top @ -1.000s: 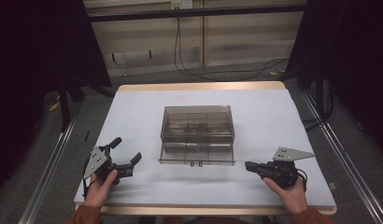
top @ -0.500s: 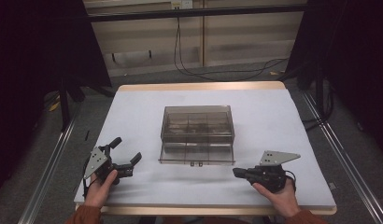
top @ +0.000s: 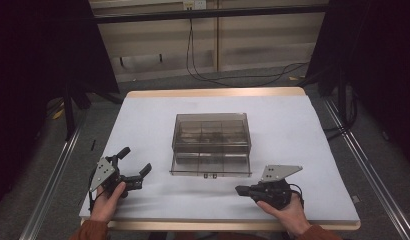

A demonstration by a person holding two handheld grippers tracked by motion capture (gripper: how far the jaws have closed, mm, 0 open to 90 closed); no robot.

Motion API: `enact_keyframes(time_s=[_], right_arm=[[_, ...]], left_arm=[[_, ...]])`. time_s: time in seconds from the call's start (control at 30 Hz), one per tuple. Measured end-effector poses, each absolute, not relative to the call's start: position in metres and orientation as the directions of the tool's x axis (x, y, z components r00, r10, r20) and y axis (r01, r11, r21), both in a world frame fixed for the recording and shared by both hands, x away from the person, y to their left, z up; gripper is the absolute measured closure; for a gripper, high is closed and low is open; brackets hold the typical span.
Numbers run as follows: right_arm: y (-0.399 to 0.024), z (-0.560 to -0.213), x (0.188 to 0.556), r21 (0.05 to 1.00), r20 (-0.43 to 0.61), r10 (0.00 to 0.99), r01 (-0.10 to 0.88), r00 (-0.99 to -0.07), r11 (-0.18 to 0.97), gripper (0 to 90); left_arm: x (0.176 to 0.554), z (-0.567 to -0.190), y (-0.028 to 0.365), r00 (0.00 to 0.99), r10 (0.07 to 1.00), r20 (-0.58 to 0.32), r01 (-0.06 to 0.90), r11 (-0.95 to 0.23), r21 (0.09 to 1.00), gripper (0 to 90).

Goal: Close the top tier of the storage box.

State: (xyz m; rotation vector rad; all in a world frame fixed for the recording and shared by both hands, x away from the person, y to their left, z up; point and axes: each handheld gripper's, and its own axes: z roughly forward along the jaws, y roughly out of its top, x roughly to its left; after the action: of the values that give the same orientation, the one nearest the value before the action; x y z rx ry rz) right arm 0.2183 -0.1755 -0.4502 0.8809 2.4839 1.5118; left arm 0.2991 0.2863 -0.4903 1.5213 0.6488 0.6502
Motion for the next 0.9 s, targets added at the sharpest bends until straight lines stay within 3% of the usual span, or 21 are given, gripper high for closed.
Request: enact_keyframes(time_s=[0.9], right_arm=[[-0.119, -0.447, 0.240, 0.846, 0.200, 0.441, 0.382, -0.875, 0.373, 90.0]], left_arm=[[0.299, -0.490, 0.286, 0.680, 0.733, 0.009, 0.022, -0.033, 0.999, 0.7]])
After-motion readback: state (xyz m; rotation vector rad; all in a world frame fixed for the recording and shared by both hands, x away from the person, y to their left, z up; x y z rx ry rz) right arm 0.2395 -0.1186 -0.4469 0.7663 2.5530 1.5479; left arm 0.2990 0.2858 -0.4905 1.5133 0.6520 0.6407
